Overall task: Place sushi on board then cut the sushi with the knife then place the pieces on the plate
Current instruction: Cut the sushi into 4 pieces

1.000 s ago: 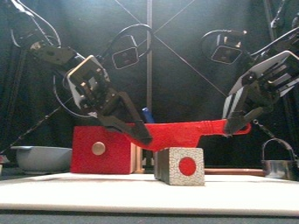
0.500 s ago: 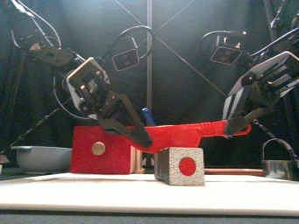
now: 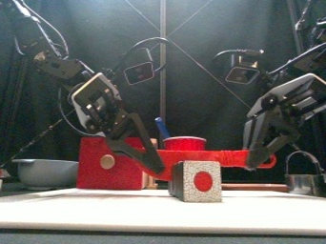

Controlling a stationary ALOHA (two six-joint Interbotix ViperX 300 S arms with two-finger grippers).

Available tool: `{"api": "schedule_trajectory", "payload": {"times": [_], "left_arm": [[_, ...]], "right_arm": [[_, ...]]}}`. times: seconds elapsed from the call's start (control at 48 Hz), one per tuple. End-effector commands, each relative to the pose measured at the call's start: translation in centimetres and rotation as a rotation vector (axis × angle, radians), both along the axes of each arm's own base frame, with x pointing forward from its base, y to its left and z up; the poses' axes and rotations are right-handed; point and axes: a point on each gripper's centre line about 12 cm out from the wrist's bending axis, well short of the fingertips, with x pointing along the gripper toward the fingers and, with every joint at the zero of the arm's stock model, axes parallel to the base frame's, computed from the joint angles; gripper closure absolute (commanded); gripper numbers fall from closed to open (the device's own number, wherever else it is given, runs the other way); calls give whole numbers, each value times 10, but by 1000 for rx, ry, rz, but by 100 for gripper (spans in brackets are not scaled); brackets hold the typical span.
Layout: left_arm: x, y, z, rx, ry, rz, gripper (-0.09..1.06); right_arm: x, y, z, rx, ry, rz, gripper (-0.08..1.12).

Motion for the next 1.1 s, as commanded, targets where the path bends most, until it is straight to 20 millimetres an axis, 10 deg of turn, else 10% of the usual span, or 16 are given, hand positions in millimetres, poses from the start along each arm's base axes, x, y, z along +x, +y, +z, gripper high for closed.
{"api": "schedule_trajectory", "payload": {"times": [0.021, 0.521, 1.104], "left_arm": [[1, -5, 4, 2, 1, -17, 60], [1, 29, 28, 40, -16, 18, 60], [0, -24, 56, 21, -94, -112, 60]], "right_arm": [[5, -5, 7, -2, -23, -15, 62], [14, -28, 29, -61, -70, -16, 62], [10, 22, 72, -25, -139, 131, 62]]}}
